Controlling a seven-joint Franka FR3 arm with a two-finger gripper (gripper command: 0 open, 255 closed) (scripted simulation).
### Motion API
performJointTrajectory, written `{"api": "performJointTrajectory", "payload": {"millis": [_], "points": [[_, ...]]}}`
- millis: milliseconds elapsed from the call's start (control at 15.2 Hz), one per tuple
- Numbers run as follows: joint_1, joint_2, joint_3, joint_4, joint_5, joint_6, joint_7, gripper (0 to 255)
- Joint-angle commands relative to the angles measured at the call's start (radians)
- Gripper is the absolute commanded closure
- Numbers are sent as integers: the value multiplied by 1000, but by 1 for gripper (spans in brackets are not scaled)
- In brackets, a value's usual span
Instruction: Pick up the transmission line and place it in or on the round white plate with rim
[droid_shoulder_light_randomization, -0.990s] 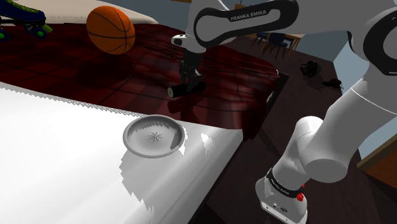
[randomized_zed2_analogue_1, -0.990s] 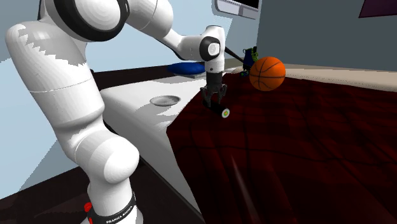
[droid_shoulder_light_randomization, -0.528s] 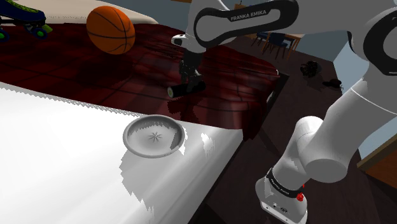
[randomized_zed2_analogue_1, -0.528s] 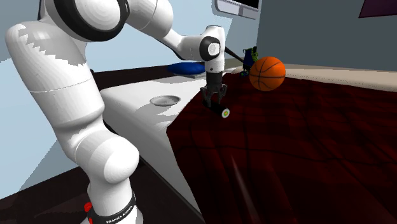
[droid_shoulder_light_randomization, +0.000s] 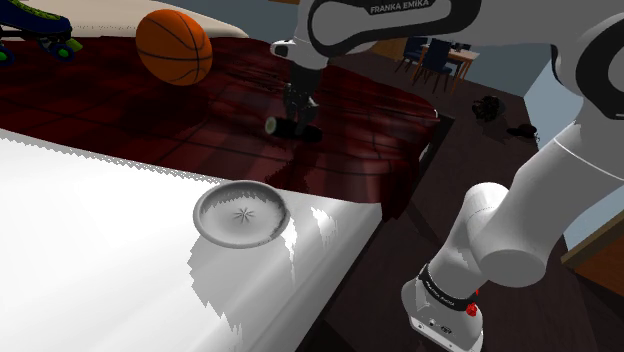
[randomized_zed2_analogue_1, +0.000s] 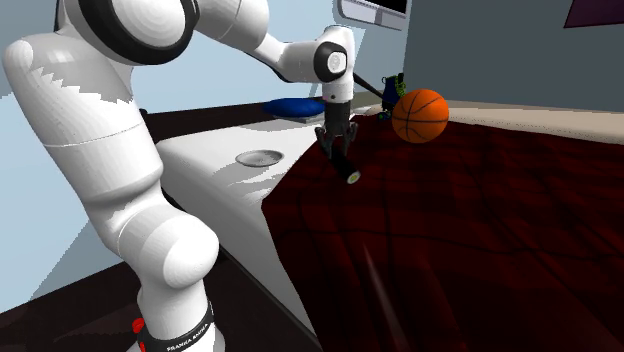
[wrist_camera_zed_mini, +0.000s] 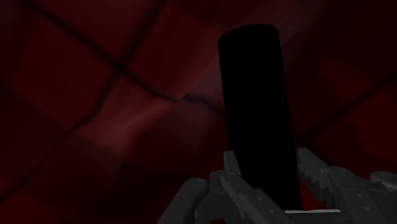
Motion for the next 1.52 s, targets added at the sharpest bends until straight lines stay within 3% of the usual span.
{"api": "performJointTrajectory", "payload": {"millis": [0, 660, 1452], "points": [[1, -2, 1, 23, 0, -25, 2, 255], [2, -6, 3, 141, 0, -147, 3, 255], [119, -69, 183, 92, 10, -161, 297, 255]]}}
